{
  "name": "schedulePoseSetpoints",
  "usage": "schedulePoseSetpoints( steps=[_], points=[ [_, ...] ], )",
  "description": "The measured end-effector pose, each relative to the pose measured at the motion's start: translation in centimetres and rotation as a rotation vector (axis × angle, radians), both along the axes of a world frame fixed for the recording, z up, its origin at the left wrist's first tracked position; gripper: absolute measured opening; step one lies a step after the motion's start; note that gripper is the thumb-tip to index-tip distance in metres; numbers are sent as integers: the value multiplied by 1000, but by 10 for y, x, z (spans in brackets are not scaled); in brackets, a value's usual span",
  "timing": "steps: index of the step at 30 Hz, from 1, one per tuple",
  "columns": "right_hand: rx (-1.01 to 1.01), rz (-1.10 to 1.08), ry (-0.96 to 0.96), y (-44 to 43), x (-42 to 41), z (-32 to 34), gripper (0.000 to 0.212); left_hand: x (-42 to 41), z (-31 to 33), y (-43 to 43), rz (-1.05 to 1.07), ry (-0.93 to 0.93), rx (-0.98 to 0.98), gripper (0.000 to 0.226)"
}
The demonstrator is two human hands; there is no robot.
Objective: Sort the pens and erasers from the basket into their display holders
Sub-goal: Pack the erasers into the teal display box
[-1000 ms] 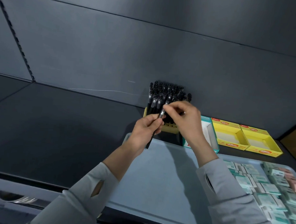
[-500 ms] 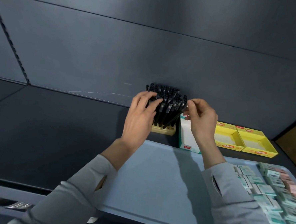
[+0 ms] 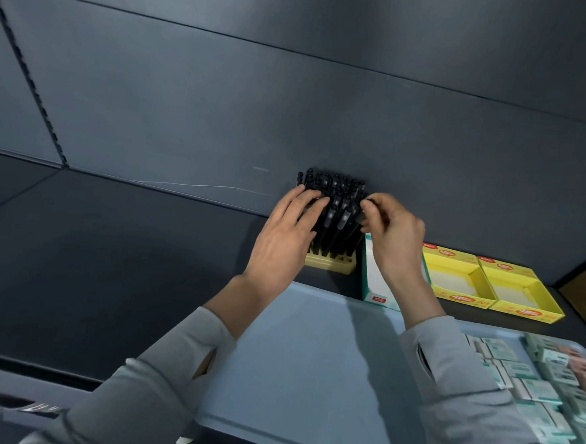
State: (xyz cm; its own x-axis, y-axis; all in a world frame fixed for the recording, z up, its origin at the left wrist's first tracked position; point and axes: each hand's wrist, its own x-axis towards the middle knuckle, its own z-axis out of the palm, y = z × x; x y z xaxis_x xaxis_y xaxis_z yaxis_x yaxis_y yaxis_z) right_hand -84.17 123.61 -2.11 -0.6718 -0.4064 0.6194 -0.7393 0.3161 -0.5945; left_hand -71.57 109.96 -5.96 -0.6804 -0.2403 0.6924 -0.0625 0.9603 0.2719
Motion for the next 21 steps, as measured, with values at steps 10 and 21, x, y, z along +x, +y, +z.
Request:
schedulePoseSetpoints(
  steps=[10,21],
  points=[
    [41,-32,124,-4,5,-18,27,0,-2,-3,-23,0,16,59],
    [153,-30,109,7,11,-18,38,1,0,-5,-61,-17,45,58]
  ],
)
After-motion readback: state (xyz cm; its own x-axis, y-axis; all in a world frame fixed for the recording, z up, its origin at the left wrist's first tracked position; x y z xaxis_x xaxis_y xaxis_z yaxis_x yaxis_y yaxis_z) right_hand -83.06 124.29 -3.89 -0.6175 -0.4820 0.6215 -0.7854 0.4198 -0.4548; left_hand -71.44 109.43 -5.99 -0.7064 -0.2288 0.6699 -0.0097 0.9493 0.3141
